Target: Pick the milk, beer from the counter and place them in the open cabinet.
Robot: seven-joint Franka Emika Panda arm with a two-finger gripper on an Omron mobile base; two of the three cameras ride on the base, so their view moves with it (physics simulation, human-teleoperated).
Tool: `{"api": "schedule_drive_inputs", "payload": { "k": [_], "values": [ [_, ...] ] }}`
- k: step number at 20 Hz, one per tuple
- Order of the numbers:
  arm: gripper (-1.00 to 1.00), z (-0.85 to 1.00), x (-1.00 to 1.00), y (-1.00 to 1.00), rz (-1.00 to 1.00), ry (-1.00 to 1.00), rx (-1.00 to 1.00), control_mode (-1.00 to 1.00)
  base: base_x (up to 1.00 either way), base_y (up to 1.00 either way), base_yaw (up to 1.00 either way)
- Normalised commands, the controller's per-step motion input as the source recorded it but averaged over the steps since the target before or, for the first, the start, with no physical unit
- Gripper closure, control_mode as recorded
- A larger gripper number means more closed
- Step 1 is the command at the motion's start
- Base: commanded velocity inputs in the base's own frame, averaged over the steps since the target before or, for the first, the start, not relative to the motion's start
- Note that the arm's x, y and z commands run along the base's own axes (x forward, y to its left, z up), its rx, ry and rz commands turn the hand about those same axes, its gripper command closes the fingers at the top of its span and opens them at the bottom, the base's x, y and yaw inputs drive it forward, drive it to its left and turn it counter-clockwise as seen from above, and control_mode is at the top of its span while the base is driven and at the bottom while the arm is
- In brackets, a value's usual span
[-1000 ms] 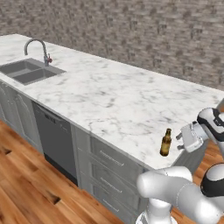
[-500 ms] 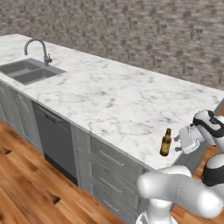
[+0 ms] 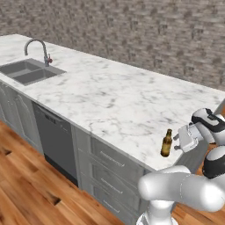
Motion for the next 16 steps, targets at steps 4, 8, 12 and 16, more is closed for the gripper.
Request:
{"api": "schedule_drive_inputs", "payload": {
  "k": [4,8,12,16],
  "values": [
    [-1.00,-0.14,-0.14,0.00,0.00,0.00,0.01,-1.00,0.00,0.00,0.00],
    [-1.00,-0.08,-0.06,0.00,0.01,0.00,0.08,-1.00,0.00,0.00,0.00],
    [-1.00,-0.02,0.00,0.00,0.02,0.00,0.15,-1.00,0.00,0.00,0.00],
    [-1.00,-0.05,0.00,0.00,0.04,0.00,0.13,-1.00,0.00,0.00,0.00]
  ]
}}
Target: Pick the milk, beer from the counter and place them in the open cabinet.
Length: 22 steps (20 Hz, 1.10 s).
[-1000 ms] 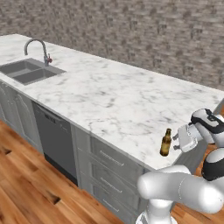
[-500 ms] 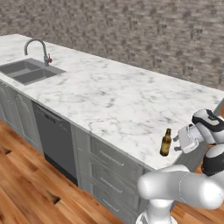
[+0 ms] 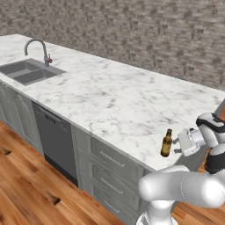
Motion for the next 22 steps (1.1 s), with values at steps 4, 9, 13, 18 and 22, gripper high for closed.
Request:
{"api": "schedule_drive_inputs", "payload": {
  "k": [4,9,13,18,22],
  "values": [
    [-1.00,-0.09,0.00,0.00,0.03,0.00,0.08,-1.00,0.00,0.00,0.00],
    [-1.00,-0.06,0.00,0.00,0.04,0.01,0.06,-1.00,0.00,0.00,0.00],
    [-1.00,0.00,0.00,0.00,0.05,0.00,0.06,-1.00,0.00,0.00,0.00],
    [-1.00,0.00,0.00,0.04,0.05,0.00,0.04,-1.00,0.00,0.00,0.00],
    [-1.00,0.00,0.19,0.04,0.03,0.00,0.03,-1.00,0.00,0.00,0.00]
  ]
}}
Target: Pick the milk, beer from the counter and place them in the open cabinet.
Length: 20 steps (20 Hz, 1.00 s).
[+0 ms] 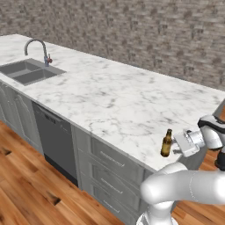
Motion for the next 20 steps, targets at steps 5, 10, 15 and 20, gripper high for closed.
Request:
{"api": "schedule_drive_inputs", "payload": {
  "k": [5,10,15,20],
  "values": [
    [-1.00,0.00,0.33,0.00,0.01,0.00,0.01,-1.00,0.00,0.00,0.00],
    [-1.00,0.00,0.08,0.02,0.01,0.01,0.01,-1.00,0.00,0.00,0.00],
    [-1.00,-0.01,-0.02,0.08,0.04,0.00,0.01,-1.00,0.00,0.00,0.00],
    [-1.00,-0.04,-0.04,0.12,0.06,0.00,0.02,-1.00,0.00,0.00,0.00]
  ]
}}
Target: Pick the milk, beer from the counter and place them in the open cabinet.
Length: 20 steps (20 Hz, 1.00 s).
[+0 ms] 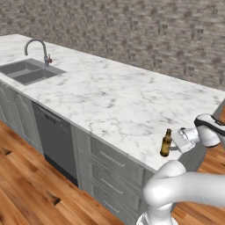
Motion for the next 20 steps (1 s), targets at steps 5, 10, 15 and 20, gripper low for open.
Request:
{"api": "schedule_drive_inputs", "payload": {
  "k": [5,10,15,20],
  "values": [
    [-1.00,-0.02,-0.06,0.15,0.08,0.00,0.01,-1.00,0.00,0.00,0.00],
    [-1.00,0.00,0.00,0.15,0.05,0.00,0.00,-1.00,0.00,0.00,0.00],
    [-1.00,0.00,0.00,0.04,0.00,0.00,0.00,-1.00,0.00,0.00,0.00],
    [1.00,0.00,0.00,0.00,0.00,0.00,0.00,-1.00,0.00,0.00,0.00]
  ]
}}
